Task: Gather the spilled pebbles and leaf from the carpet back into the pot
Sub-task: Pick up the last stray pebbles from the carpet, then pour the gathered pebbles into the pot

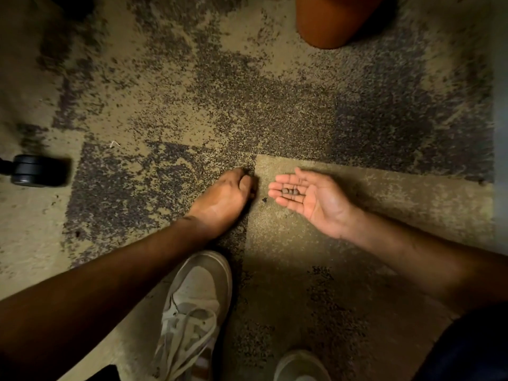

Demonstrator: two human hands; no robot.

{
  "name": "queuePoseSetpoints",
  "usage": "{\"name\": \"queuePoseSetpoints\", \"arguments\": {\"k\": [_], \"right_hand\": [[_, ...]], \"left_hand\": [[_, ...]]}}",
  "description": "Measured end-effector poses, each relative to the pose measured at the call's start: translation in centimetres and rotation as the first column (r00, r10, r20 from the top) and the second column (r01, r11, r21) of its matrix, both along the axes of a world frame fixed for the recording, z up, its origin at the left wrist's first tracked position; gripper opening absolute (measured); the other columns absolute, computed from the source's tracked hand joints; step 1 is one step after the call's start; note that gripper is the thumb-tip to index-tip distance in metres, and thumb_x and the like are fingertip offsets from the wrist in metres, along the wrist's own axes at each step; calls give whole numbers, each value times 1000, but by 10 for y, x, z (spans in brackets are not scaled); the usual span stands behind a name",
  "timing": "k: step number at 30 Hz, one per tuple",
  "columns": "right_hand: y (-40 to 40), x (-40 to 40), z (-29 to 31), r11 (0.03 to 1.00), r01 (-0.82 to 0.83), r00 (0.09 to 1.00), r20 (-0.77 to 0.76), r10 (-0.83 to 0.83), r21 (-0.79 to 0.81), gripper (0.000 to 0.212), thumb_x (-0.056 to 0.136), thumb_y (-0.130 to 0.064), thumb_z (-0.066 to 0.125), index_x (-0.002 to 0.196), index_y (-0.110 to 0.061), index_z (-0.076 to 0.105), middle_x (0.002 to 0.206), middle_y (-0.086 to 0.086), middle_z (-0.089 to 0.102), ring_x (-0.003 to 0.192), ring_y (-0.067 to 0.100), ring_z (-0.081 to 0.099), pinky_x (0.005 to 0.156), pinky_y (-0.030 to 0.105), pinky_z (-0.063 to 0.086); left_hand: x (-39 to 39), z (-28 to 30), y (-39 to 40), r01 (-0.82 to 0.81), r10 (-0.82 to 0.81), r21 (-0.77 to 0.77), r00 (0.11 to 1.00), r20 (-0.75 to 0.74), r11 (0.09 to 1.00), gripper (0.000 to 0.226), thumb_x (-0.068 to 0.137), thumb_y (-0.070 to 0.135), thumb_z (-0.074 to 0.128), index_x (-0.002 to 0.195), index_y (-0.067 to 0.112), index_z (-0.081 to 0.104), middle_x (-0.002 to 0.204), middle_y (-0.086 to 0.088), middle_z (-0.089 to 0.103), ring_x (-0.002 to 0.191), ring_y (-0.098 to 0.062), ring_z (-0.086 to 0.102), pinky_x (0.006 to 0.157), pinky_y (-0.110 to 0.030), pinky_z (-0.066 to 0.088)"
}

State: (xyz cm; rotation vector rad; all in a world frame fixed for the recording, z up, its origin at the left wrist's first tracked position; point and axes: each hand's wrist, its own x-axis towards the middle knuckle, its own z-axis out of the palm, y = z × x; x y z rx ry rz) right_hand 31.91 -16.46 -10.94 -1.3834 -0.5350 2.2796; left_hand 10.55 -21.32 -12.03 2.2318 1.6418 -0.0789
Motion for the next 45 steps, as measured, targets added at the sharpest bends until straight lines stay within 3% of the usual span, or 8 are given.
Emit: {"name": "queuePoseSetpoints", "arguments": {"k": [7,10,15,21,34,39,42,45], "right_hand": [[4,2,4,999,38,999,-16,-39,-35,49,104,-38,45,124,3,63,120,24,71,107,29,71,90,34,59],[7,14,8,994,105,994,-32,-106,-37,47,104,-38,46,121,2,65,118,23,72,105,28,72,92,34,59],[10,17,9,980,170,984,-40,-175,-102,44,101,-35,51,119,1,66,113,20,74,103,26,72,94,35,57],[41,20,37,916,376,920,-59,-387,-138,41,100,-32,52,120,2,66,113,19,74,104,26,72,90,33,59],[170,21,191,764,642,759,-195,-621,66,53,108,-31,39,139,12,47,124,30,59,131,40,55,114,42,44],[222,13,231,674,730,683,-169,-711,114,47,110,-25,33,135,11,49,144,28,48,136,37,50,117,41,40],[247,6,237,615,781,624,-137,-769,105,32,108,-14,34,84,0,49,119,24,57,112,33,58,118,40,38],[264,1,237,528,849,514,-213,-831,-12,28,105,-13,38,79,-8,45,82,10,45,71,22,44,112,38,41]], "left_hand": [[-12,13,22,-253,258,-51,961,104,966,24,103,20,50,120,5,58,114,-12,60,91,-25,62,78,-33,58],[-16,21,40,-414,450,-186,860,240,891,7,98,16,60,104,13,63,98,-1,65,75,-7,65,58,-12,53],[-17,22,42,-472,897,-783,43,439,405,23,96,15,66,116,4,68,90,-13,75,64,-21,72,47,-28,52],[27,45,72,-159,841,-903,-331,429,399,11,96,5,61,92,3,71,69,-6,68,54,-9,58,47,-16,50],[90,186,250,-254,711,-817,-404,575,517,20,96,0,60,76,3,59,54,-3,62,39,-5,55,40,-13,45],[86,218,299,-318,748,-803,-306,590,504,23,99,11,59,76,7,58,44,-1,60,34,-5,54,34,-15,42],[82,223,315,-331,802,-776,-87,591,536,32,104,14,42,72,13,46,33,7,49,32,-4,47,35,-14,40],[80,221,325,-349,829,-788,-55,557,507,28,102,7,46,75,11,53,35,4,53,42,-5,52,36,-9,39]]}}
